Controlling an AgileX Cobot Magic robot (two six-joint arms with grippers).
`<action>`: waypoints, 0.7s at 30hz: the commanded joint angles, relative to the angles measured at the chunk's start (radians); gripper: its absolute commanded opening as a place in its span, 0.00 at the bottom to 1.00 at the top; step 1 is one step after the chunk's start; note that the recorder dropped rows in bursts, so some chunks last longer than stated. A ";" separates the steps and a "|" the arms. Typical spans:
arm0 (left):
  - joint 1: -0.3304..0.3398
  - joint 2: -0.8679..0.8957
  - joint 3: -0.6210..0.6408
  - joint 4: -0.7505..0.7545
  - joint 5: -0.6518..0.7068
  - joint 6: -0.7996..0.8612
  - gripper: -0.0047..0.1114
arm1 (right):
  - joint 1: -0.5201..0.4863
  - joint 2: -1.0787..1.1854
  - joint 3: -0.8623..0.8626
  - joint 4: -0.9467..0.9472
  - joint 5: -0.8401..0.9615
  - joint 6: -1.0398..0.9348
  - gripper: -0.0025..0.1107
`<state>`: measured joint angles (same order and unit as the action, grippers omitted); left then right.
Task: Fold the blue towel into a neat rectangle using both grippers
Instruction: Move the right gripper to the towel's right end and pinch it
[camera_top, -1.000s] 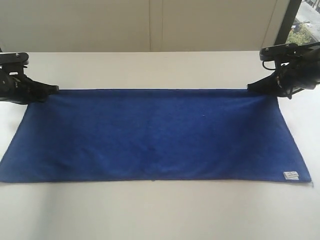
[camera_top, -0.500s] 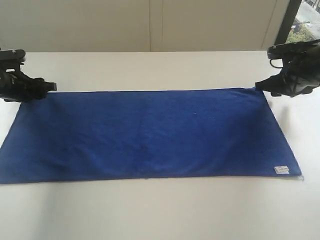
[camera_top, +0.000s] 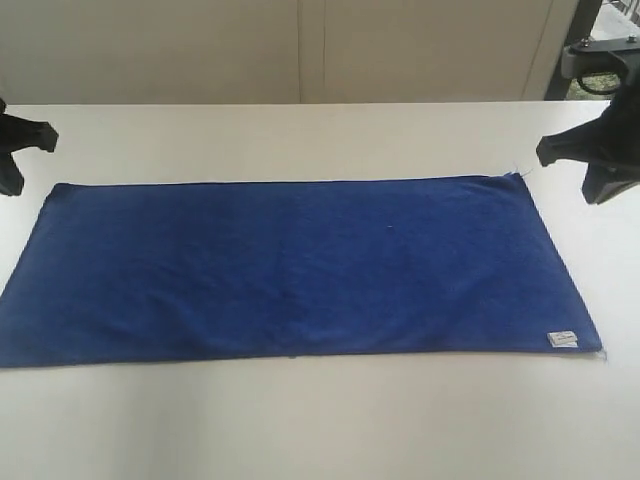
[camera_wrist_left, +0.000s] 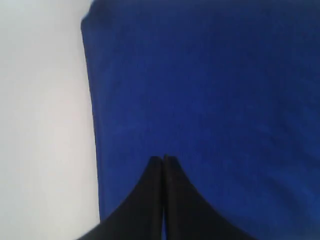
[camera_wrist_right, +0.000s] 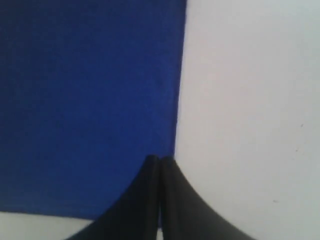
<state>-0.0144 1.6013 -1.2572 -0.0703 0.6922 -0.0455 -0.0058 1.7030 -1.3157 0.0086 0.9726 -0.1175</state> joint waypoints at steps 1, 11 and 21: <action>0.002 -0.103 0.048 0.011 0.151 0.001 0.04 | -0.004 -0.077 0.104 0.047 0.008 -0.022 0.02; 0.002 -0.429 0.241 0.024 0.247 0.025 0.04 | -0.004 -0.204 0.275 0.092 -0.123 -0.020 0.02; 0.002 -0.486 0.245 0.024 0.309 0.025 0.04 | -0.004 0.006 0.239 0.117 -0.286 -0.032 0.02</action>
<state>-0.0144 1.1231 -1.0175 -0.0447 0.9850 -0.0232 -0.0058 1.6397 -1.0558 0.1196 0.7439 -0.1309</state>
